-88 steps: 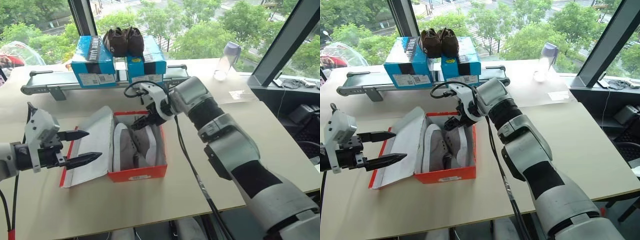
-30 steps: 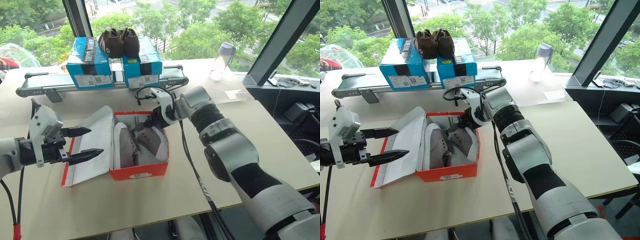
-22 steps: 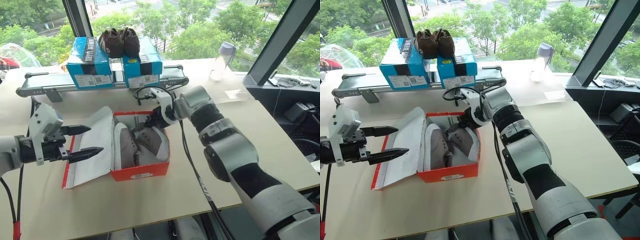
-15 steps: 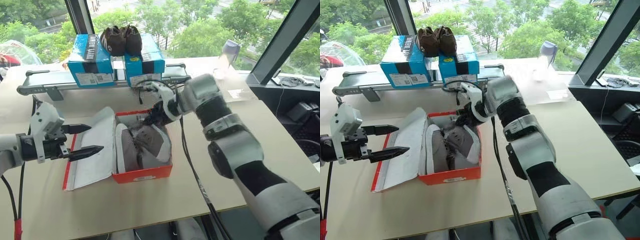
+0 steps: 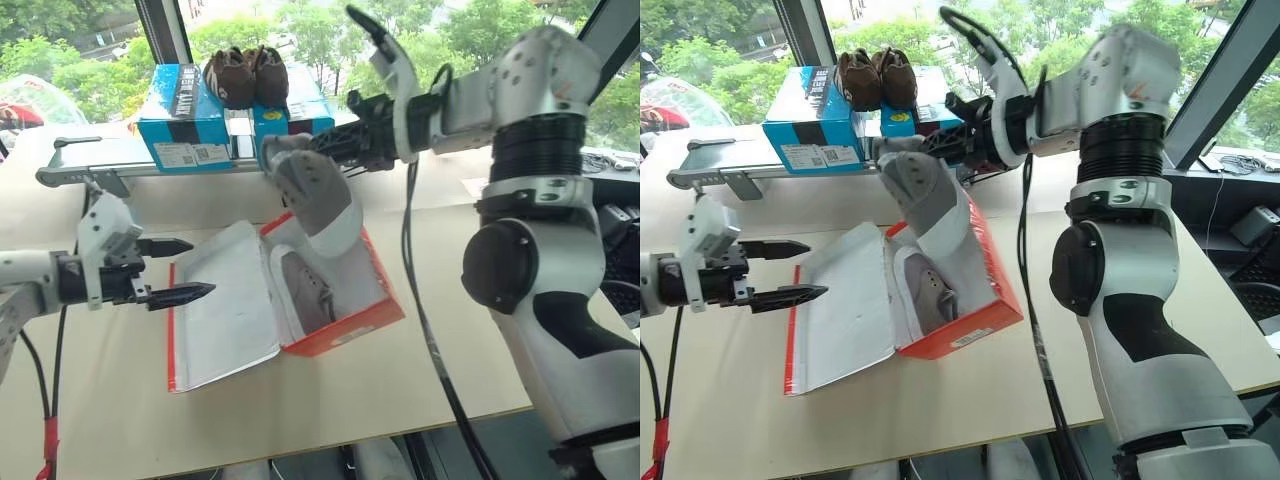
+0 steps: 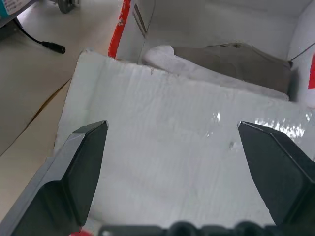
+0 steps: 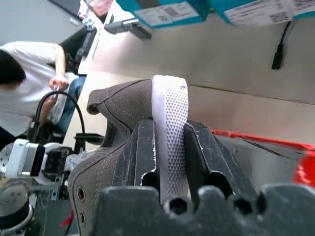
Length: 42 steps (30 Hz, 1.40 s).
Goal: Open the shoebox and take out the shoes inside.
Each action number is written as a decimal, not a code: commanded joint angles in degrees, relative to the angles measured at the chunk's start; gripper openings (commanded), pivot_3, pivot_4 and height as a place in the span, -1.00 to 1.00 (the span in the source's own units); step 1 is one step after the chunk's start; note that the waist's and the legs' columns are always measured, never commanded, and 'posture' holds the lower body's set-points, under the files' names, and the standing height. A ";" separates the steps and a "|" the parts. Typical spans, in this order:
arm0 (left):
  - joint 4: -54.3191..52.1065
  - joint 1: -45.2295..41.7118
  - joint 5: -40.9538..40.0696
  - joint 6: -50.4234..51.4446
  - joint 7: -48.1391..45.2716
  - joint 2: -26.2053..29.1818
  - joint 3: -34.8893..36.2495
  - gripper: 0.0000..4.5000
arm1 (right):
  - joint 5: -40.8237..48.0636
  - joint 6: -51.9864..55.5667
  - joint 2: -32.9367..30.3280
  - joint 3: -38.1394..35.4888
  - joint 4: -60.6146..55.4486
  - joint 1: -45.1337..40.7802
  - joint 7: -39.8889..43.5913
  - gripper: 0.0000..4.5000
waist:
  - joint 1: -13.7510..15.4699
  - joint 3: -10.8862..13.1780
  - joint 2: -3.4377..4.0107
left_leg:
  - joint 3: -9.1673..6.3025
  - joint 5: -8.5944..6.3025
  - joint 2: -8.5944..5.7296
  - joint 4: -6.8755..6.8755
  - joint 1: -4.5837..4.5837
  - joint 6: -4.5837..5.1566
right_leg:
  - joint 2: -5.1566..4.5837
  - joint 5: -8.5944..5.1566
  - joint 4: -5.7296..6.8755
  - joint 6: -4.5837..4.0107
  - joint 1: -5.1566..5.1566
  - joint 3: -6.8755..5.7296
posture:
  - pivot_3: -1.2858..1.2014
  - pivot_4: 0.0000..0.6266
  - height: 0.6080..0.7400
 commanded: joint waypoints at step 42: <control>6.22 -12.59 4.15 -1.74 -6.23 -1.59 -8.43 1.00 | -5.66 -42.63 -38.91 12.11 6.40 28.38 11.62 0.98 | -1.70 0.57 0.93 | 0.02 0.05 -0.37 0.12 0.78 0.22 | -0.07 -0.02 -0.03 0.45 0.79 0.55 | 0.03 -0.52 1.00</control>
